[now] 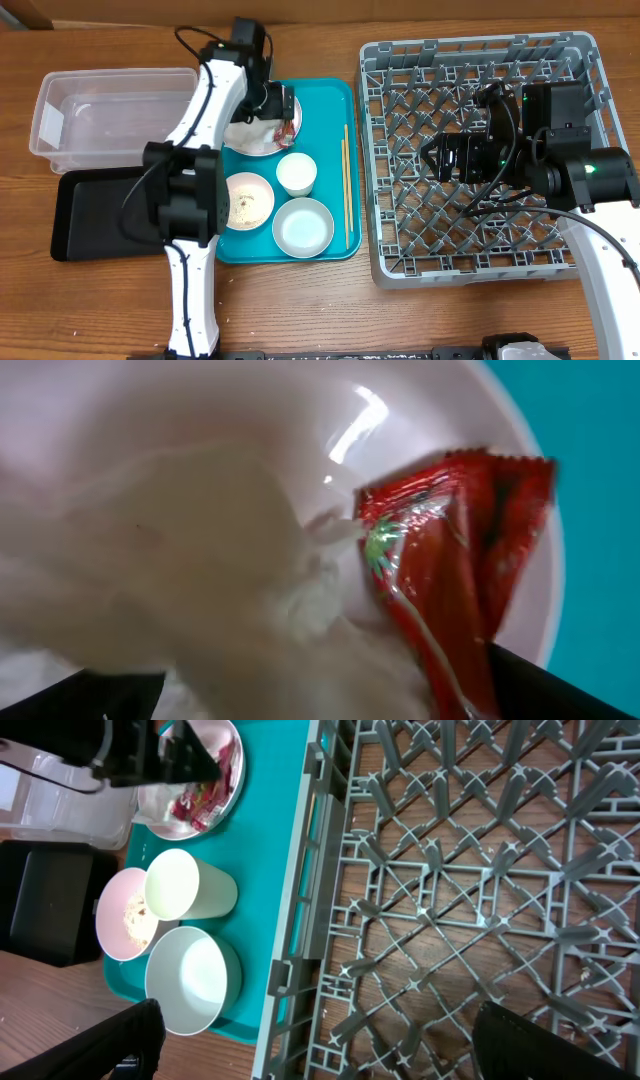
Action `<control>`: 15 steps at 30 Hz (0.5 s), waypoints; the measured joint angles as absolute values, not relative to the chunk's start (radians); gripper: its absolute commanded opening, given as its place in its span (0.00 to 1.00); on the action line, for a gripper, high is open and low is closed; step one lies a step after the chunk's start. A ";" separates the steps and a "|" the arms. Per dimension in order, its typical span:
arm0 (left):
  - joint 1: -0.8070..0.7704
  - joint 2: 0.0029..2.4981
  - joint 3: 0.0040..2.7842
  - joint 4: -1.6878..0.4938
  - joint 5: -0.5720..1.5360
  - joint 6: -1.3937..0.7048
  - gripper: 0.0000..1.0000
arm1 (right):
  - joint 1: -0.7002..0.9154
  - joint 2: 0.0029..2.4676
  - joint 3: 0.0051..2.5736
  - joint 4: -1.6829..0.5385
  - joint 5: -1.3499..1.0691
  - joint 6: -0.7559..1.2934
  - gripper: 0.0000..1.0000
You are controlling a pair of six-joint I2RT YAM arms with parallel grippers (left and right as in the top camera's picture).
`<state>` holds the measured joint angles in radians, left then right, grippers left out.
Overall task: Sort waste into correct bins and load items into the dishwasher
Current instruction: 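Reach the left gripper to the plate and grasp the tissue and wrapper, then carry the tissue and red wrapper left and drop into the clear bin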
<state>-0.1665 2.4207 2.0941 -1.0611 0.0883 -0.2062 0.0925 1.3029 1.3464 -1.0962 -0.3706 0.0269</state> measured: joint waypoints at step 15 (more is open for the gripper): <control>-0.171 2.476 2.220 -1.200 0.052 -0.234 0.04 | 0.093 1.303 1.346 -1.091 -0.371 0.027 0.98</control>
